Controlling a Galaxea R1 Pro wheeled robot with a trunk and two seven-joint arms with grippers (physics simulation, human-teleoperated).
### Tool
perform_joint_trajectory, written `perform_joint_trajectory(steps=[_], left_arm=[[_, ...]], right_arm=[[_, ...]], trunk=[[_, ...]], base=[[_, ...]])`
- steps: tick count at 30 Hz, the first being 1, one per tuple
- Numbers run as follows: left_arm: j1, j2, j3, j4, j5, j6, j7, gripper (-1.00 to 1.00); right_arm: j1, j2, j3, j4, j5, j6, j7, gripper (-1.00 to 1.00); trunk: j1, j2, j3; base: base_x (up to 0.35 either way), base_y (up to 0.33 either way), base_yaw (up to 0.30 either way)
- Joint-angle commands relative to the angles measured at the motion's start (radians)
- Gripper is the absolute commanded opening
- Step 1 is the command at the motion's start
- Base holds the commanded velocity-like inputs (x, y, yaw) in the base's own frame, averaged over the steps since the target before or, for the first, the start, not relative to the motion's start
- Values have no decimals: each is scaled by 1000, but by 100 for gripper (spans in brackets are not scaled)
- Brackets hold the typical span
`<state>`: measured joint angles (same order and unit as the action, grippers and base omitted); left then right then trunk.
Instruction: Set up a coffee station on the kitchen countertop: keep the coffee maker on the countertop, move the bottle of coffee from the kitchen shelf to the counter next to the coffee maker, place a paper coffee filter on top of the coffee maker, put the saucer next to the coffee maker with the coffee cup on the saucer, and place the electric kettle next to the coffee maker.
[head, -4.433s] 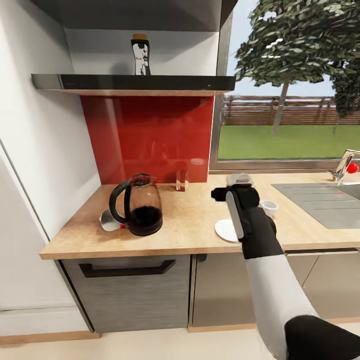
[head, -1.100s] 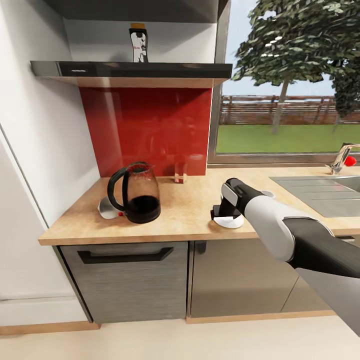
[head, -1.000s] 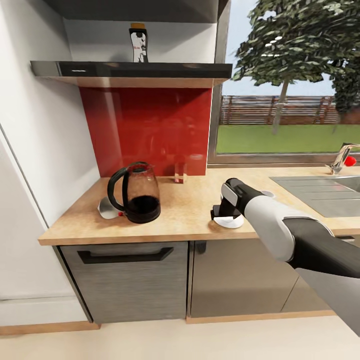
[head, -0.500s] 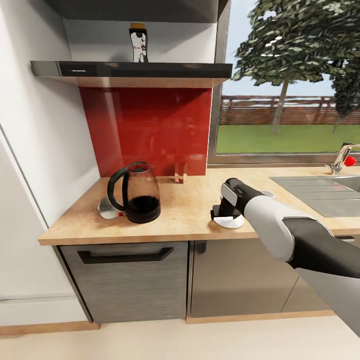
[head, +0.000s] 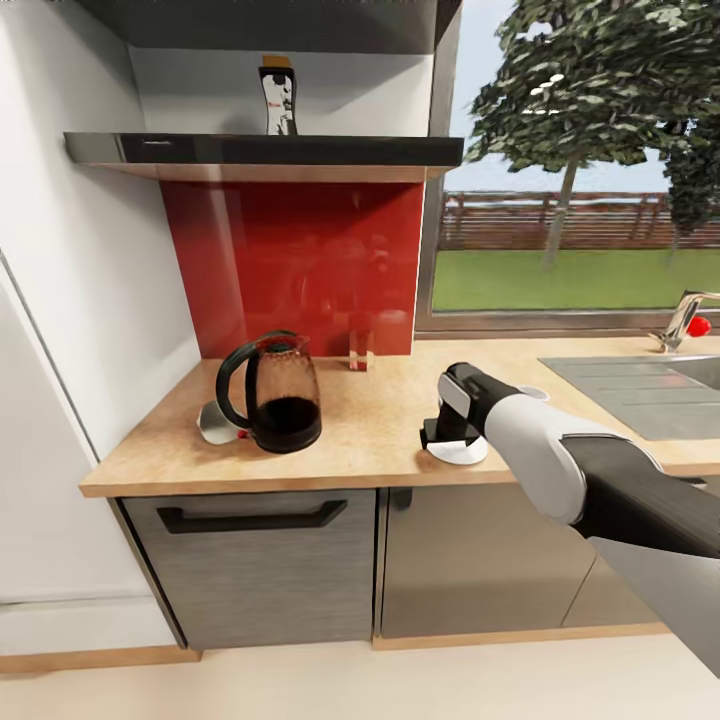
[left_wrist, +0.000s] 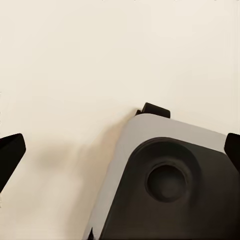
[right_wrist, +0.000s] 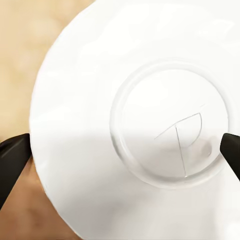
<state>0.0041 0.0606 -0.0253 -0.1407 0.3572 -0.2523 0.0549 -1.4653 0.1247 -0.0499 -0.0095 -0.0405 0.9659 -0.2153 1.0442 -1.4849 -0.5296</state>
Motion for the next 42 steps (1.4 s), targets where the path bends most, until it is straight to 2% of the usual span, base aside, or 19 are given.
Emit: perform_joint_trajectory(steps=[1, 6, 12, 20, 23, 35, 40, 42], left_arm=[[0, 0, -3, -2, 3, -1, 3, 100], [0, 0, -4, -2, 5, 0, 3, 100], [0, 0, -4, -2, 5, 0, 3, 100], [0, 1, -4, -2, 5, 1, 3, 100], [0, 1, -4, -2, 5, 0, 3, 100], [0, 2, -4, -2, 5, 0, 3, 100], [0, 2, -4, -2, 5, -1, 3, 100], [0, 3, -4, -3, 5, -1, 3, 100]], right_arm=[[0, 0, -19, 13, -19, 2, -9, -100], [0, -6, -21, 8, -18, 14, -8, -100], [0, -12, -27, -16, -22, 71, -4, -100], [0, -12, -24, -166, -20, 81, -3, -100], [0, -11, -24, -188, -20, 81, -4, -100], [0, -16, -24, -189, -20, 81, -7, -100], [0, -51, -27, -186, -23, 81, -5, -100], [0, -64, -27, -185, -22, 81, -6, -100]], trunk=[[-4, 7, 2], [-23, 42, 18], [-46, 84, 37], [-77, 140, 62], [-88, 161, 71], [-134, 245, 109], [-153, 280, 125], [-153, 280, 126]], base=[[0, 0, 0], [0, 0, 0], [0, 0, 0], [0, 0, 0], [0, 0, 0], [0, 0, 0], [0, 0, -148], [0, 0, -277]])
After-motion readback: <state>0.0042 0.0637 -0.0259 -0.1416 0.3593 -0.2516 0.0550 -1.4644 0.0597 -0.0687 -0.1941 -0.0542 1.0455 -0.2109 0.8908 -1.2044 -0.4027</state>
